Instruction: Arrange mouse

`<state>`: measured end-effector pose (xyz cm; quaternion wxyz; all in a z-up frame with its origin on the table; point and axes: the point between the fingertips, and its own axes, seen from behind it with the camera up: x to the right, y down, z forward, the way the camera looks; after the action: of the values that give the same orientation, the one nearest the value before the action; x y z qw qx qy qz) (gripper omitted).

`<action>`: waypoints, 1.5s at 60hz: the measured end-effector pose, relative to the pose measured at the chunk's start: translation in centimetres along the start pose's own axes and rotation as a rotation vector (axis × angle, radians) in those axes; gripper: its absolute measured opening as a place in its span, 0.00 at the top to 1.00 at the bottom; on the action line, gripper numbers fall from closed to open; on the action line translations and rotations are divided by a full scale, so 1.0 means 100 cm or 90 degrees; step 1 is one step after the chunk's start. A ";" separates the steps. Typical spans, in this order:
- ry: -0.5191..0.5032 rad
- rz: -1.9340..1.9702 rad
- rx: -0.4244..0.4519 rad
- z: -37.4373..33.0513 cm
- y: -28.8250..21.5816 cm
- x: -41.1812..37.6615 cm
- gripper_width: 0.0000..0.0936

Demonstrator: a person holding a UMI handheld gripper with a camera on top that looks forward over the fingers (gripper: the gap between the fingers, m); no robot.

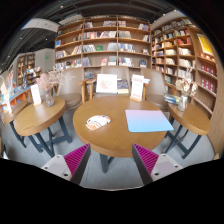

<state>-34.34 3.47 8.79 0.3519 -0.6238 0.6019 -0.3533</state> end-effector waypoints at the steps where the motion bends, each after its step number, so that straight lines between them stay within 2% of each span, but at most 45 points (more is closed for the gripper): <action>1: 0.001 0.002 0.000 0.009 -0.003 -0.013 0.08; 34: -0.033 0.002 -0.015 0.053 -0.011 -0.097 0.08; 65: -0.008 -0.004 0.009 0.142 -0.022 -0.112 0.08; 76: -0.004 -0.003 0.000 0.173 -0.024 -0.113 0.09; 90: 0.000 0.053 -0.051 0.213 -0.017 -0.105 0.08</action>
<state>-15.36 14.32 -0.67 0.3408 -0.6118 0.6410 -0.3141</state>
